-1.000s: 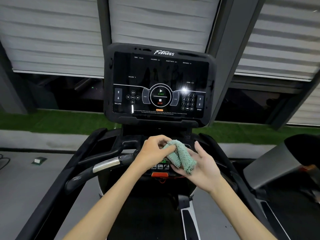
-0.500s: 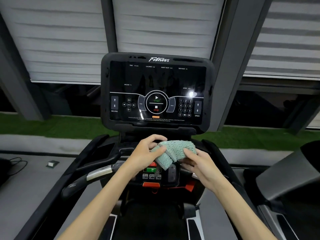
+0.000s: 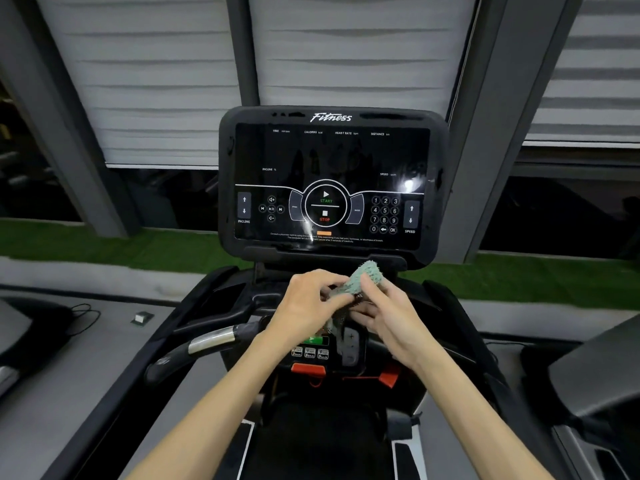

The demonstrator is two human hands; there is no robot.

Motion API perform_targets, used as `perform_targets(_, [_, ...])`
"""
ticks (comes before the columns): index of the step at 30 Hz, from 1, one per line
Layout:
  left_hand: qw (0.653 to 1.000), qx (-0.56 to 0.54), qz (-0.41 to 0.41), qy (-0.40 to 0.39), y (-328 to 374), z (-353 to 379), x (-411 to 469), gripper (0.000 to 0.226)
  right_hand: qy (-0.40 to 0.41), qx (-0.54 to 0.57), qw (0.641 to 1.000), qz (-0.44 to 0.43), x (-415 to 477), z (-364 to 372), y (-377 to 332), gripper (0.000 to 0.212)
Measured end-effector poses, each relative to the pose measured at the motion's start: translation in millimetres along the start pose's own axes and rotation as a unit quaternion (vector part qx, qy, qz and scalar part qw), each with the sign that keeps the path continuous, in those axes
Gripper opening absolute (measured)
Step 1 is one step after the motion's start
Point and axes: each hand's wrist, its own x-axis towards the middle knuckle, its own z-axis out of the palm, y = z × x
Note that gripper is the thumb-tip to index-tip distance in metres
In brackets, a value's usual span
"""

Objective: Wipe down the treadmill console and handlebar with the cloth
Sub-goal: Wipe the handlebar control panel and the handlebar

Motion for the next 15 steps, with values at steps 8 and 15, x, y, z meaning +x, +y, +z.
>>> perform_targets(8, [0.964,-0.237,-0.117,-0.04,-3.2,-8.7,2.5,0.021,0.033,-0.039,0.998,-0.022,1.4,9.8,1.3,0.04])
perform_targets(15, [0.957,-0.277,-0.084,-0.013,-40.9,-41.0,0.6,0.045,0.093,-0.002,0.995,-0.047,11.4,32.1,10.8,0.048])
